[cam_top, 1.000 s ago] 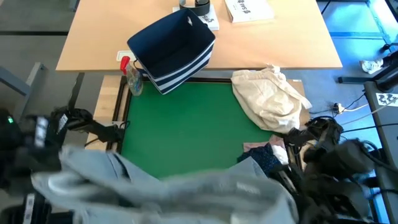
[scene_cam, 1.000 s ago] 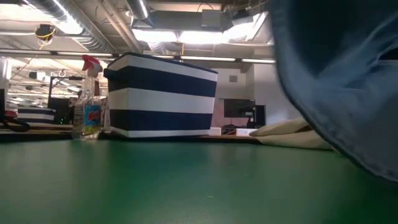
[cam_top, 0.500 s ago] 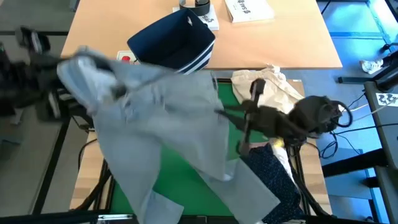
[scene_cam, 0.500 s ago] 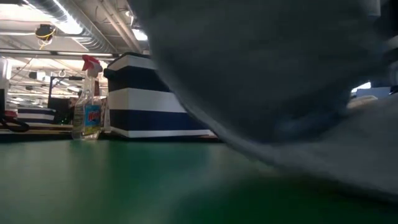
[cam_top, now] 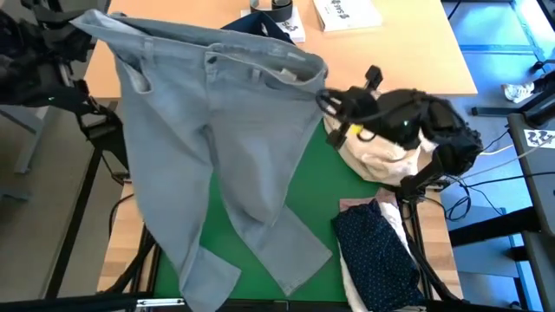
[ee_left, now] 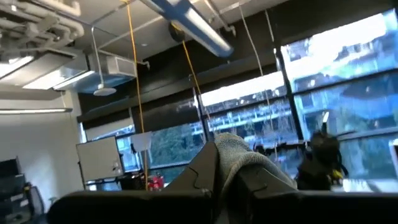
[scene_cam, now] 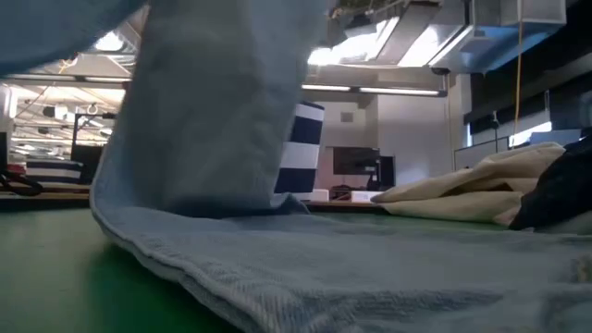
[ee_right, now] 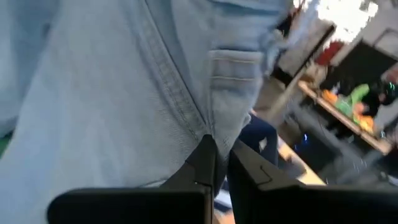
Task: Fold laundry
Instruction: Fold the blue jeans
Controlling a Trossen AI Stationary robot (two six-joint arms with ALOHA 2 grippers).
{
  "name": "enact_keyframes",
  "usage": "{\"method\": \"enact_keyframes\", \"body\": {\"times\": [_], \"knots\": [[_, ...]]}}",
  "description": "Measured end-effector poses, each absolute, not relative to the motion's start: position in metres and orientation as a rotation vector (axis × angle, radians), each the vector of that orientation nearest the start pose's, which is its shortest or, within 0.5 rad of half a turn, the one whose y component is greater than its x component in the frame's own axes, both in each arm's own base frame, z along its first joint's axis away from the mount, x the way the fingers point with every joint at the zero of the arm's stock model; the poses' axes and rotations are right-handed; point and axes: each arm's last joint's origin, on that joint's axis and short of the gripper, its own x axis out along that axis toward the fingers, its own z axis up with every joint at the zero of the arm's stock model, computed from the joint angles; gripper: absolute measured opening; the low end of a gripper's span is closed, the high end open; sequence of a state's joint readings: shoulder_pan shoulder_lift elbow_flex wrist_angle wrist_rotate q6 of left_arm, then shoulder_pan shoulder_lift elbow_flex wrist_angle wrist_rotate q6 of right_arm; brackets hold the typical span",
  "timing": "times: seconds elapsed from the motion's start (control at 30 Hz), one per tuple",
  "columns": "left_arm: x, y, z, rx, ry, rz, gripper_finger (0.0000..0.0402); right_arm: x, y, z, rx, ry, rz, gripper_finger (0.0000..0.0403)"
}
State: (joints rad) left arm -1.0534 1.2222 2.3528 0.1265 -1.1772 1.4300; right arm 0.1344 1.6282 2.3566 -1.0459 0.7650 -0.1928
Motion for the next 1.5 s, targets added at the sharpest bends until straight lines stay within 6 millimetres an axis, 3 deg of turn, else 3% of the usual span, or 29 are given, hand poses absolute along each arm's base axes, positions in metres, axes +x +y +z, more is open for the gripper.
{"method": "enact_keyframes", "body": {"times": [0.33,0.6,0.87,1.03,1.23,1.5], "knots": [[0.025,0.013,0.660,0.292,-0.215,0.412,0.0011,0.239,-0.032,0.534,-0.247,0.554,-0.662,0.0021],[0.035,-0.005,0.632,0.236,-0.190,0.327,0.0011,0.235,-0.042,0.530,-0.239,0.607,-0.625,0.0021],[0.048,-0.023,0.580,0.200,-0.054,0.377,0.0007,0.232,-0.041,0.528,-0.252,0.641,-0.585,0.0021],[0.058,-0.032,0.526,0.161,0.023,0.428,0.0006,0.241,-0.041,0.515,-0.225,0.698,-0.551,0.0021],[0.073,-0.041,0.486,0.100,0.046,0.494,0.0005,0.253,-0.043,0.498,-0.174,0.738,-0.563,0.0021],[0.102,-0.049,0.430,0.166,0.151,0.553,0.0005,0.268,-0.034,0.473,-0.029,0.769,-0.612,0.0021]]}}
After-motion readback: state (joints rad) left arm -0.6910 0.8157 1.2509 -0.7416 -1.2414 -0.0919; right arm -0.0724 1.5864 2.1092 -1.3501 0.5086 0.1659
